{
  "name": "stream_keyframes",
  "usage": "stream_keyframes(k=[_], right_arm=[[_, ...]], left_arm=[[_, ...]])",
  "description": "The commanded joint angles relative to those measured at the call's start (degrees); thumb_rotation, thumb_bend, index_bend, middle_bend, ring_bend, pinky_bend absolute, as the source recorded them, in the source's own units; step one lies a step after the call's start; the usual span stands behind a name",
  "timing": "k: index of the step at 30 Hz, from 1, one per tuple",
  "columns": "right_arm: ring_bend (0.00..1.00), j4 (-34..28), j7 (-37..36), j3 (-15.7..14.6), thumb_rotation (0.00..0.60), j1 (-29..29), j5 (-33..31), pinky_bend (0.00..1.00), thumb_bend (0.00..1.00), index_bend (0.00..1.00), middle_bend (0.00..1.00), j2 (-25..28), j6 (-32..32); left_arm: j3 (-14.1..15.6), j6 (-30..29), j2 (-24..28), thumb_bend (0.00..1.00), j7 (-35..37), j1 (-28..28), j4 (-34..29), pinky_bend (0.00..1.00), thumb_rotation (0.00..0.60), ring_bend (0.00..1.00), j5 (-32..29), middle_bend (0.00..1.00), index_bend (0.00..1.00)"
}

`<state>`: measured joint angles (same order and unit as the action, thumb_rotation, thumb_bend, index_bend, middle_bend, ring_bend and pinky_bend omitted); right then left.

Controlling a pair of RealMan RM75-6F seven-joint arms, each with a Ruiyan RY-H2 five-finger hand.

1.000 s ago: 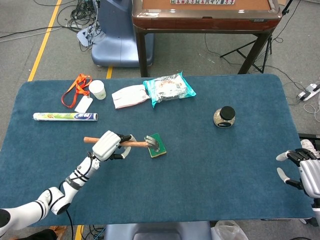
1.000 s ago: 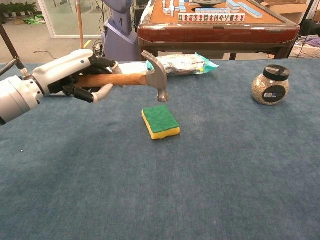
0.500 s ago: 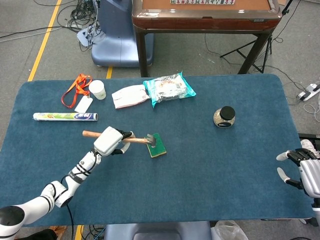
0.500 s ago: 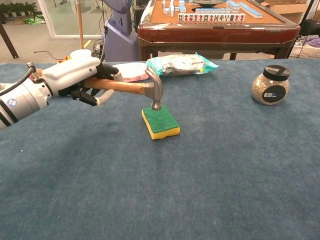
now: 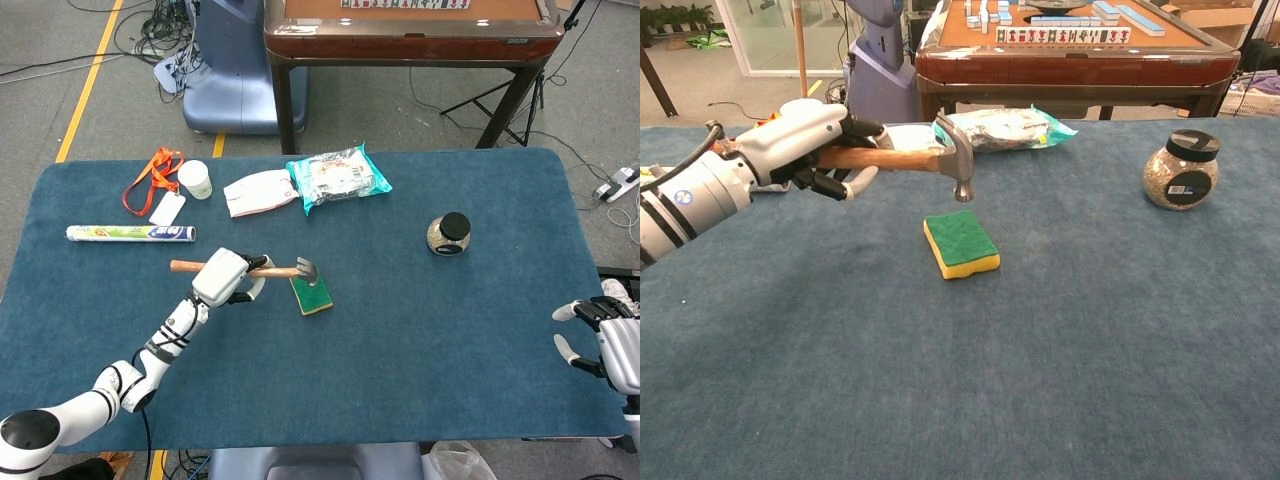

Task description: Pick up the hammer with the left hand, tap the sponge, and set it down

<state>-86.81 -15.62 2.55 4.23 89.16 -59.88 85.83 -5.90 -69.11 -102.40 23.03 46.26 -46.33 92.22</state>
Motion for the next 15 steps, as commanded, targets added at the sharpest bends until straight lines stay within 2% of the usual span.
stream_keyframes(k=[1, 12, 15], right_arm=[[0.39, 0.0, 0.0, 0.0, 0.6, 0.0, 0.0, 0.26, 0.32, 0.46, 0.45, 0.0, -0.1], [0.39, 0.0, 0.0, 0.0, 0.6, 0.1, -0.2, 0.26, 0.32, 0.46, 0.45, 0.1, -0.3], [0.39, 0.1, -0.2, 0.1, 0.6, 0.0, -0.3, 0.26, 0.32, 0.46, 0.45, 0.1, -0.2]], left_arm=[[1.0, 0.1, -1.4, 0.68, -2.1, 0.5, 1.8, 0.86, 0.6, 0.69, 0.7, 0.85, 0.79], [3.2, 2.0, -7.4, 0.68, -6.5, 1.4, 10.9, 0.86, 0.6, 0.69, 1.3, 0.86, 0.79], [3.1, 0.9, -8.0, 0.68, -5.5, 1.4, 11.8, 0.86, 0.6, 0.69, 1.3, 0.86, 0.79]])
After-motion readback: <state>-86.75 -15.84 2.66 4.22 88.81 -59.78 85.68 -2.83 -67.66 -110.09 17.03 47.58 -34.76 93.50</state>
